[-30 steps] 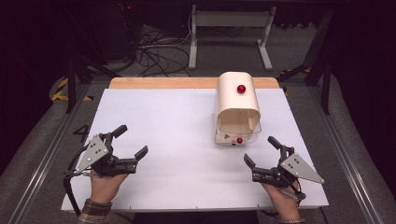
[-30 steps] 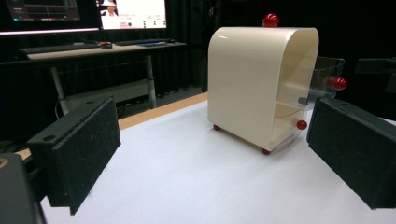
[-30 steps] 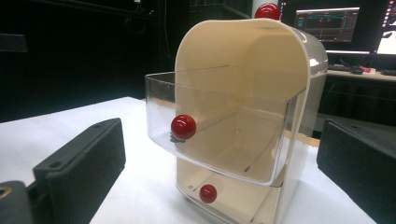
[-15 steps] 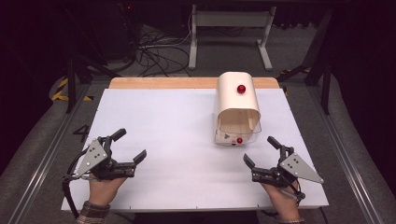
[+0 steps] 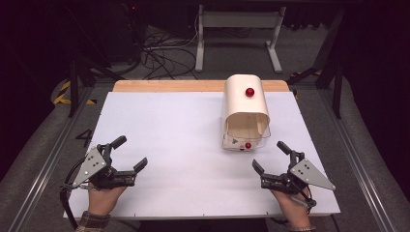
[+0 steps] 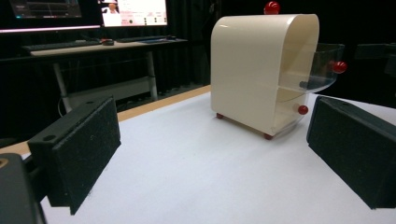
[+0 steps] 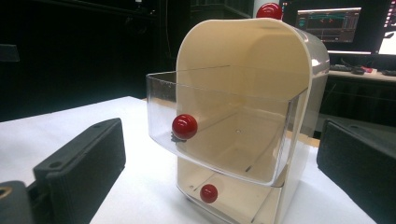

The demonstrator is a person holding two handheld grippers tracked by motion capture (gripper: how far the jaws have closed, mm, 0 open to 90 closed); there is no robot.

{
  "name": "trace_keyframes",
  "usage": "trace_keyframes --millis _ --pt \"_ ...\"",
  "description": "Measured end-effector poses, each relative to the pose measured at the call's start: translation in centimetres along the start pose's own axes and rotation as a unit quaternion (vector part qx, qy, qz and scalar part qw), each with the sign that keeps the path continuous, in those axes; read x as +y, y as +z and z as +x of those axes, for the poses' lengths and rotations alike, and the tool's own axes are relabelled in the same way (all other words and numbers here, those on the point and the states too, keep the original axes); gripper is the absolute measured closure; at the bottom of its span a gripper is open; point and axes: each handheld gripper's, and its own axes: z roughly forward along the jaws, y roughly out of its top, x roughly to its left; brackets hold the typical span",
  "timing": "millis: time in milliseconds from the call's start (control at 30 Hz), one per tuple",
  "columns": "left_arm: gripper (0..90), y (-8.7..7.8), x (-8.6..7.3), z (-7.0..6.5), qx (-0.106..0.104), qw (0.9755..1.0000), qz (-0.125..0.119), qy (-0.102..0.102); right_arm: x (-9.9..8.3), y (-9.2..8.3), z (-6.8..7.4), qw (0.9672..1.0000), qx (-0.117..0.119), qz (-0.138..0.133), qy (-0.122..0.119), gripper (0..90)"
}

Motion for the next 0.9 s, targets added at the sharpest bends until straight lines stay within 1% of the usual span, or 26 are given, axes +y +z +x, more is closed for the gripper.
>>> trace_keyframes --millis 167,333,367,567,600,667,733,900 --pt "3.6 -0.13 -0.09 0.0 0.001 1.0 0.001 -0.002 0.01 -0.05 0.1 1.0 0.0 0.001 -0.003 5.2" --pt "3.6 -0.11 -0.29 0.03 0.004 1.0 0.006 -0.004 0.02 -0.05 0.21 0.9999 0.001 0.006 -0.014 13.8" --pt "3.6 -0.11 -0.3 0.07 0.003 1.0 0.007 -0.001 0.01 -0.04 0.21 0.9999 0.001 0.007 -0.014 15.1" --pt "3.8 -0.08 -0.25 -0.03 0.003 1.0 0.008 0.0 -0.04 -0.07 0.25 0.9998 -0.002 0.009 -0.017 23.7" --pt "3.8 -0.07 -0.26 -0.04 0.003 1.0 0.007 0.001 -0.03 -0.11 0.24 0.9998 -0.004 0.01 -0.017 25.9" --pt "3.8 -0.04 -0.27 -0.08 0.003 1.0 0.008 0.002 0.0 -0.17 0.21 0.9998 -0.001 0.008 -0.015 29.8" --pt "3.8 -0.01 -0.28 -0.11 0.003 1.0 0.008 0.003 0.04 -0.26 0.23 0.9998 0.001 0.007 -0.02 35.8" --pt "3.8 0.07 -0.27 -0.22 0.003 0.9999 0.01 0.003 0.06 -0.33 0.26 0.9997 0.005 0.006 -0.024 45.5"
